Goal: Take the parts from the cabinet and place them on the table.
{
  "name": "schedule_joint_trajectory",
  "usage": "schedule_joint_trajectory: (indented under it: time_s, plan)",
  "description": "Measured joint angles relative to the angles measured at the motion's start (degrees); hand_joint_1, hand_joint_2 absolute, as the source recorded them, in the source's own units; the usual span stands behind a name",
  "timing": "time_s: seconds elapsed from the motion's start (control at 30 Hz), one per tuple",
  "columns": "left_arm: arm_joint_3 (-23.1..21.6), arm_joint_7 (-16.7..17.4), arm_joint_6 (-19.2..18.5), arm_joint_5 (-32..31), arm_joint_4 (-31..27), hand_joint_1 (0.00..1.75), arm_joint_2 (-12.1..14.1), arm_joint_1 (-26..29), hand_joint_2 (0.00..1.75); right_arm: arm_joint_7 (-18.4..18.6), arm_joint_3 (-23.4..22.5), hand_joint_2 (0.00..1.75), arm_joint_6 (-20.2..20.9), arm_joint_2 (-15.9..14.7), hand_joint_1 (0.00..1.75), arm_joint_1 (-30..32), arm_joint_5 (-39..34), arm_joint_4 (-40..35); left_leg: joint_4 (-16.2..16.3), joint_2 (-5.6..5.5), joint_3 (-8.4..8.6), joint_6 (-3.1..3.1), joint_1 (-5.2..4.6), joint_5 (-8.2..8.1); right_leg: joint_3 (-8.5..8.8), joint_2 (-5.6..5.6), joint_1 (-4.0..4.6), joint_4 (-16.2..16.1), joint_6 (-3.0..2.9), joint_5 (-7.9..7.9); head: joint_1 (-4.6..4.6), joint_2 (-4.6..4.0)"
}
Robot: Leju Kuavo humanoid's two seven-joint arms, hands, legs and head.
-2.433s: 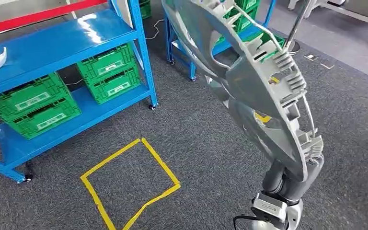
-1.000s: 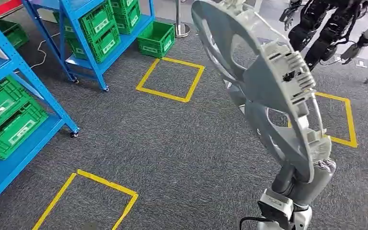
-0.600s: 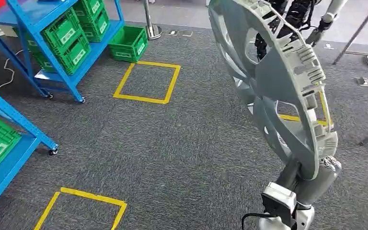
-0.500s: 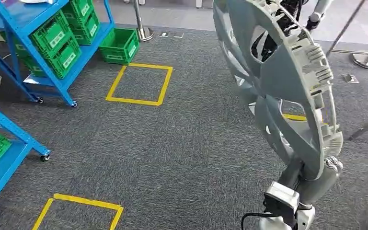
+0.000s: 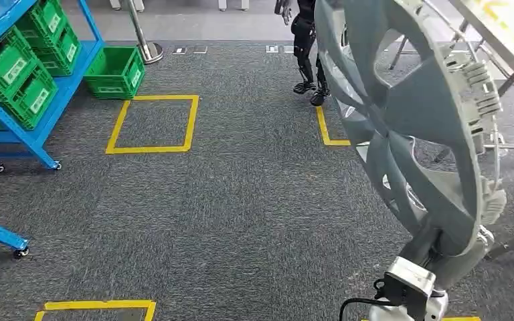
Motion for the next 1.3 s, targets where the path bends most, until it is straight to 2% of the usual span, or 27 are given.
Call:
schedule_joint_trajectory:
  time_s: [0.13, 0.17, 0.2, 0.23, 0.3, 0.33, 0.37, 0.4, 0.47, 0.5, 0.53, 0.63, 0.67, 0.7, 0.73, 0.8, 0.83, 0.87, 0.93, 0.97, 1.0, 1.03, 1.13, 1.17, 1.23, 1.27, 1.3]
  plan:
    - [0.0, 0.3, -0.1, 0.1, 0.0, 0.0, -0.2, -0.8, 0.0, 0.1, 0.0, 0.0, 0.0, 0.0, 1.75, -0.2, -0.3, -0.5, -0.6, 2.25, 0.97, -1.36, -0.1, -0.39, -0.09, 2.52, 0.29, -0.6, -1.09, 0.62, -0.04, 0.0]
    - [0.0, 0.3, -0.2, 0.2, 0.0, 0.0, -0.1, -0.9, 0.0, 0.1, 0.0, 0.0, 0.0, 0.0, 1.75, -0.1, -0.3, -0.6, -0.1, 0.79, 0.64, -1.82, 0.25, -0.74, 0.17, 3.04, -0.38, -1.1, -1.54, 1.1, -0.09, 0.0]
    - [0.0, 0.3, -0.2, 0.2, 0.0, 0.0, -0.1, -0.9, 0.0, 0.0, 0.0, 0.0, 0.0, 0.0, 1.75, -0.4, -0.2, -0.6, 1.6, -2.45, 0.15, -2.01, 0.29, -2.26, 0.13, 3.57, -0.45, -1.1, -1.86, 1.17, -0.15, 0.02]
    - [0.0, 0.4, -0.2, 0.2, 0.0, 0.0, -0.1, -0.8, 0.0, 0.1, 0.2, 0.0, 0.0, 0.1, 1.75, -0.7, -0.2, -0.6, 5.1, -3.82, -1.35, -2.07, 0.3, -4.5, 0.07, 4.16, -0.48, -1.1, -2.1, 1.26, -0.31, 0.0]
    - [0.0, 0.7, -0.2, 0.2, 0.0, 0.0, -0.1, -0.4, 0.0, 0.0, 0.3, 0.0, 0.0, 0.1, 1.75, -1.1, -0.4, -0.6, 14.3, -4.49, -5.59, -2.24, 0.32, -8.64, 0.02, 5.73, -0.39, -1.1, -2.13, 1.27, -0.39, 0.02]
    - [0.0, 0.9, -0.2, 0.2, 0.0, 0.0, -0.1, -0.2, 0.0, 0.0, 0.4, 0.0, 0.0, 0.1, 1.75, -1.1, -0.6, -0.6, 16.8, -4.52, -6.93, -2.28, 0.32, -8.99, 0.03, 6.49, -0.37, -1.1, -2.13, 1.27, -0.44, 0.02]
    - [0.0, 1.0, -0.2, 0.3, 0.1, 0.0, -0.1, -0.2, 0.0, 0.0, 0.4, 0.0, 0.0, 0.1, 1.75, -1.1, -0.8, -0.6, 16.6, -4.53, -7.06, -2.24, 0.33, -7.98, 0.07, 7.26, -0.37, -1.1, -2.12, 1.28, -0.44, 0.0]
    - [0.0, 1.2, -0.2, 0.5, 0.0, 0.0, -0.1, -0.1, 0.0, 0.0, 0.4, 0.0, 0.0, 0.1, 1.75, -1.1, -1.0, -0.6, 13.9, -4.65, -6.07, -2.18, 0.39, -5.68, 0.08, 8.08, -0.41, -1.0, -2.1, 1.28, -0.44, 0.02]
    - [0.0, 1.3, -0.4, 0.6, 0.0, 0.0, -0.1, -0.2, 0.0, 0.0, 0.4, 0.0, 0.0, 0.1, 1.75, -1.3, -1.2, -0.6, 3.8, -6.33, -1.83, -2.08, 0.75, 0.07, 0.12, 9.54, -0.53, -0.7, -1.83, 1.22, -0.44, 0.02]
    - [0.0, 1.4, -0.5, 0.8, 0.0, 0.0, -0.1, 0.0, 0.0, 0.0, 0.4, 0.0, 0.0, 0.1, 1.75, -1.3, -1.3, -0.6, 0.9, -9.65, -0.58, -2.07, 1.11, 0.16, -0.09, 10.11, -0.57, -0.5, -1.47, 1.17, -0.46, 0.0]
    - [0.0, 1.6, -0.6, 1.0, 0.1, 0.0, -0.1, 0.0, 0.0, 0.0, 0.5, 0.0, 0.0, 0.1, 1.75, -1.5, -1.4, -0.6, 0.1, -10.08, -0.65, -1.93, 1.09, 0.06, -0.44, 10.79, -0.4, 0.0, -1.05, 1.17, -0.46, 0.02]
    - [0.0, 1.6, -0.7, 1.5, 0.1, 0.0, -0.1, 0.1, 0.0, 0.0, 0.5, 0.0, 0.0, 0.0, 1.75, -1.5, -1.3, -0.6, 0.4, -8.29, -0.38, -0.82, 0.48, 0.35, -0.98, 12.67, -0.83, -0.7, 0.31, 2.01, -0.52, 0.0]
    - [0.0, 1.4, -0.7, 1.5, 0.1, 0.0, -0.3, 0.0, 0.0, 0.0, 0.5, 0.0, 0.0, 0.0, 1.75, -1.5, -1.3, -0.6, -0.1, -7.45, -0.35, -0.11, 0.91, 0.81, -1.2, 12.21, -0.9, -0.5, 0.43, 1.83, -0.57, 0.0]
    - [0.0, 1.2, -0.7, 1.5, 0.0, 0.0, -0.2, 0.0, 0.0, 0.0, 0.5, 0.0, 0.0, 0.0, 1.75, -1.6, -1.3, -0.6, -0.3, -6.81, -0.32, 0.2, 0.78, 0.94, -1.78, 8.37, -0.44, 0.8, 0.5, 0.86, -0.3, 0.02]
    - [0.0, 0.8, -0.7, 1.5, 0.0, 0.0, -0.1, 0.1, 0.0, 0.0, 0.5, 0.0, 0.0, -0.1, 1.75, -1.9, -1.3, -0.6, -0.3, -6.09, -0.39, 0.46, 0.67, 0.96, -3.26, 6.41, -0.35, 3.9, 0.66, -1.09, 0.02, 0.0]
    - [0.0, 0.3, -0.7, 1.5, 0.0, 0.0, 0.0, 0.3, 0.0, 0.0, 0.5, 0.0, 0.0, -0.1, 1.75, -2.0, -1.4, -0.4, -0.2, -4.32, -0.51, 0.71, 0.37, 0.84, -7.63, 5.48, -0.45, 13.2, 0.94, -5.33, 0.0, 0.0]
    - [0.0, 0.2, -0.7, 1.4, 0.0, 0.0, 0.0, 0.4, 0.0, 0.0, 0.5, 0.0, 0.0, -0.2, 1.75, -1.9, -1.9, -0.2, -0.2, -3.37, -0.56, 0.76, 0.3, 0.81, -9.23, 5.41, -0.45, 16.6, 1.0, -6.28, 0.0, 0.0]
    - [0.0, 0.1, -0.7, 1.0, 0.0, 0.0, 0.0, 0.4, 0.0, 0.1, 0.5, 0.0, 0.0, -0.2, 1.75, -1.9, -2.4, 0.0, -0.2, -2.56, -0.57, 0.79, 0.28, 0.77, -9.3, 5.34, -0.46, 16.9, 0.97, -5.8, 0.0, 0.02]
    - [0.0, -0.1, -0.7, 0.1, 0.0, 0.0, -0.1, 0.3, 0.0, 0.1, 0.5, 0.0, 0.0, -0.3, 1.75, -1.9, -2.7, 0.3, -0.1, -1.13, -0.49, 0.7, 0.26, 0.65, -5.66, 4.83, -0.43, 10.4, 0.75, -2.23, 0.0, 0.02]
    - [0.0, -0.1, -0.7, -0.1, 0.0, 0.0, -0.1, 0.2, 0.0, 0.1, 0.5, 0.0, 0.0, -0.4, 1.75, -1.9, -2.9, 0.4, -0.1, -0.45, -0.38, 0.56, 0.25, 0.56, -2.34, 3.83, -0.38, 4.7, 0.57, -0.03, 0.02, 0.0]
    - [0.0, -0.1, -0.8, -0.2, 0.0, 0.0, -0.1, 0.2, 0.0, 0.0, 0.6, 0.0, 0.0, -0.4, 1.75, -1.9, -3.0, 0.4, 0.0, 0.13, -0.21, 0.32, 0.19, 0.41, 0.3, 1.16, -0.13, -0.1, 0.23, 0.55, 0.0, 0.02]
    - [0.0, -0.1, -1.1, -0.2, 0.0, 0.0, -0.1, 0.2, 0.0, 0.0, 0.8, 0.0, 0.0, -0.4, 1.75, -2.0, -3.1, 0.5, 0.0, 0.61, -0.18, -0.1, -0.23, 0.15, 0.24, 0.57, 0.22, -0.4, -0.22, 0.55, -0.04, 0.02]
    - [0.0, -0.1, -1.7, -0.2, 0.0, 0.0, -0.3, 0.1, 0.0, 0.1, 1.0, 0.0, 0.0, -0.5, 1.75, -1.9, -3.3, 0.8, -0.5, 2.04, 0.39, -1.0, -0.05, 0.09, -0.1, 2.58, 0.56, -0.4, -1.1, 0.65, -0.02, 0.02]
    - [0.0, -0.1, -1.7, -0.2, 0.0, 0.0, -0.4, 0.0, 0.0, 0.1, 1.0, 0.0, 0.0, -0.5, 1.75, -1.9, -3.3, 0.9, -0.5, 2.72, 0.72, -1.35, -0.24, -0.08, 0.08, 3.31, 0.14, -1.0, -1.61, 0.98, -0.06, 0.0]
    - [0.0, -0.3, -1.9, 0.4, 0.0, 0.0, -0.4, 0.0, 0.0, 0.0, 1.4, 0.0, 0.0, -0.5, 1.75, -2.2, -3.2, 1.2, 3.1, -2.33, -0.77, -1.87, 0.21, -2.8, 0.4, 4.22, -0.41, -1.4, -2.25, 1.37, -0.42, 0.02]
    - [0.0, -0.3, -1.9, 0.5, 0.0, 0.0, -0.4, 0.2, 0.0, 0.1, 1.6, 0.0, 0.0, -0.5, 1.75, -2.3, -3.2, 1.4, 7.5, -3.78, -2.73, -2.02, 0.3, -5.15, 0.38, 4.88, -0.44, -1.4, -2.4, 1.4, -0.55, 0.0]
    - [0.0, -0.4, -1.8, 0.5, 0.0, 0.0, -0.4, 0.4, 0.0, 0.1, 1.6, 0.0, 0.0, -0.5, 1.75, -2.4, -3.2, 1.7, 12.0, -4.33, -4.81, -2.15, 0.39, -7.03, 0.36, 5.6, -0.42, -1.4, -2.46, 1.4, -0.61, 0.02]
